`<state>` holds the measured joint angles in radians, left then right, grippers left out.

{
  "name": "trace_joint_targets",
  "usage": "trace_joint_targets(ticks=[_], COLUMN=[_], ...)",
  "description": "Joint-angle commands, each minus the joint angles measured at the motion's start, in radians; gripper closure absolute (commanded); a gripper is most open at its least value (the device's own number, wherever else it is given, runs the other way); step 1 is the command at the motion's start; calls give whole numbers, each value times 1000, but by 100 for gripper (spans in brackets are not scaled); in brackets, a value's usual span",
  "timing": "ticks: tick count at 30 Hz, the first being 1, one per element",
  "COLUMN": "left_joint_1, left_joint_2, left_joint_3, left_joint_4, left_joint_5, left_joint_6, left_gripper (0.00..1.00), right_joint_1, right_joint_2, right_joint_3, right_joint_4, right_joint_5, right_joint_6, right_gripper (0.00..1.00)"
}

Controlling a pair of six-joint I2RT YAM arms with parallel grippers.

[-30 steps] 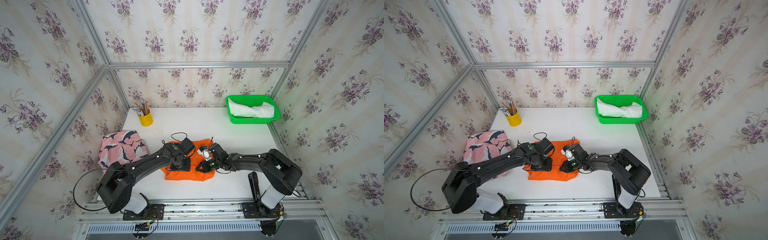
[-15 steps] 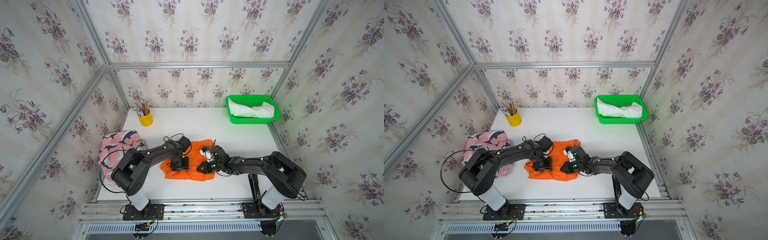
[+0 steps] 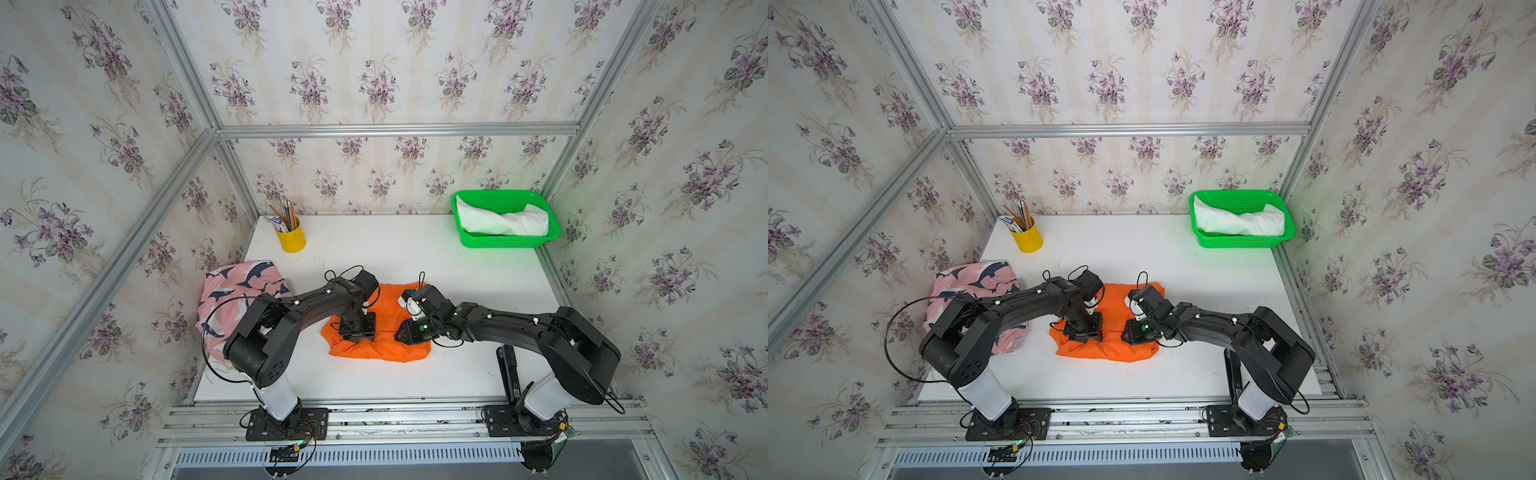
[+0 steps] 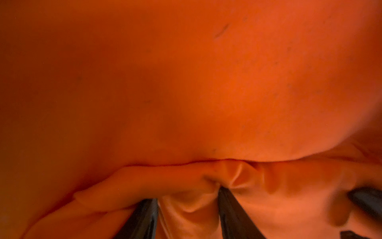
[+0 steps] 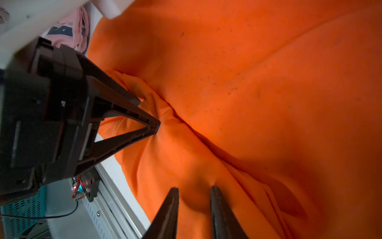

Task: Roll up the shorts
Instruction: Roll the shorts at the center of the board.

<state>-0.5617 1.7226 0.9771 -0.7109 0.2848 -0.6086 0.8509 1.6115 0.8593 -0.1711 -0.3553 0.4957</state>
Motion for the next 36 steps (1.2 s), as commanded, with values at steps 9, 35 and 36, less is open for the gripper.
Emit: trace_joint_targets(ticks=[9, 35, 36], left_joint_1=[0, 35, 33], left_joint_2=[33, -612, -649], left_joint_3=[-10, -207, -262], left_joint_4=[117, -53, 18], left_joint_5=[-126, -52, -7], left_joint_6=[39, -207, -262], left_gripper=[49, 21, 17], right_joint_1=[-1, -61, -59], right_joint_2=[91, 222, 222], right_joint_3=[179, -93, -97], right_joint_4=[-203, 208, 213], right_joint_5=[-85, -124, -129], right_joint_6=[-249, -21, -14], right_gripper=[70, 82, 82])
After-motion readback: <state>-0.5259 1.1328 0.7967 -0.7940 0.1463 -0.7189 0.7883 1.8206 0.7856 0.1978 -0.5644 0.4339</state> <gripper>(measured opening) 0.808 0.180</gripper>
